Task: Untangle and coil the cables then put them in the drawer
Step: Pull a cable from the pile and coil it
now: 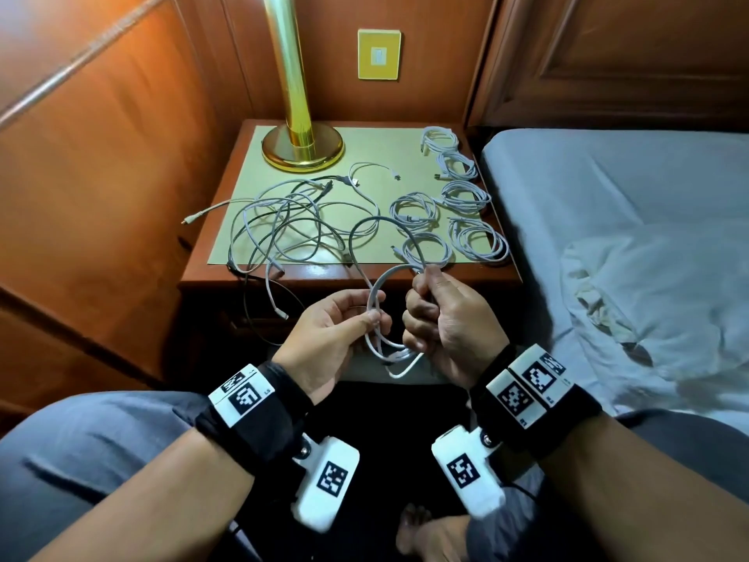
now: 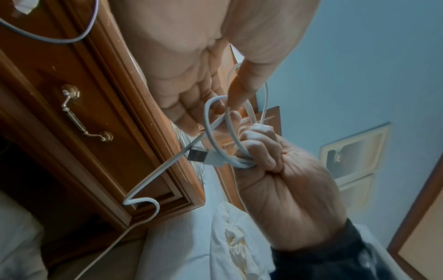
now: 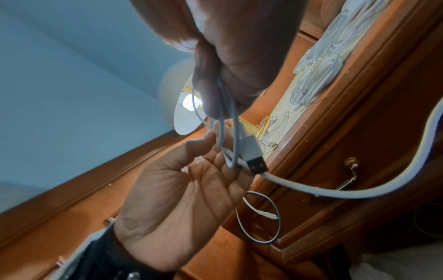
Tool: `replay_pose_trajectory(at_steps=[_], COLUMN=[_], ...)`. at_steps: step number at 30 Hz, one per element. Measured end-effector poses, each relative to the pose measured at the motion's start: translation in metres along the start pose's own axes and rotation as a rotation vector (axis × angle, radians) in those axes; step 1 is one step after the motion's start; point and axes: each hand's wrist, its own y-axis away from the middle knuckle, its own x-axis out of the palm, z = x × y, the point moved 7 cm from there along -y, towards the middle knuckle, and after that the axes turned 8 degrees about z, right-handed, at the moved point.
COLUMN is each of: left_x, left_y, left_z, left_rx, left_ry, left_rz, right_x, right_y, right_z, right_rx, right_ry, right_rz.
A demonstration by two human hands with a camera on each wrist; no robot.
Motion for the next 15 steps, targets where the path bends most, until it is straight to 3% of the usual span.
replay_pose_trajectory(at_steps=[5,11,15], left_x=[0.0031,0.0006,-0.0044], left_y=[-0.0005,-0.0019,-0.0033], left_z=[-0.0004,-0.0037,-0.0072], left_rx=[-0.005,0.066,0.119], left_ry=[-0.035,-0.333,-0.416], left_rz=[0.043,0.012,-0.026], right_x=[-0.0004,0.0035,0.001], right_y=[-0.0014,0.0017,0.0007], right_z=[-0.0036,-0.0076,-0.0094], right_rx=[-0.023,0.012,0.04], right_ry=[0.094,0.045,0.024], right_rz=[-0.017,-0.014,-0.036])
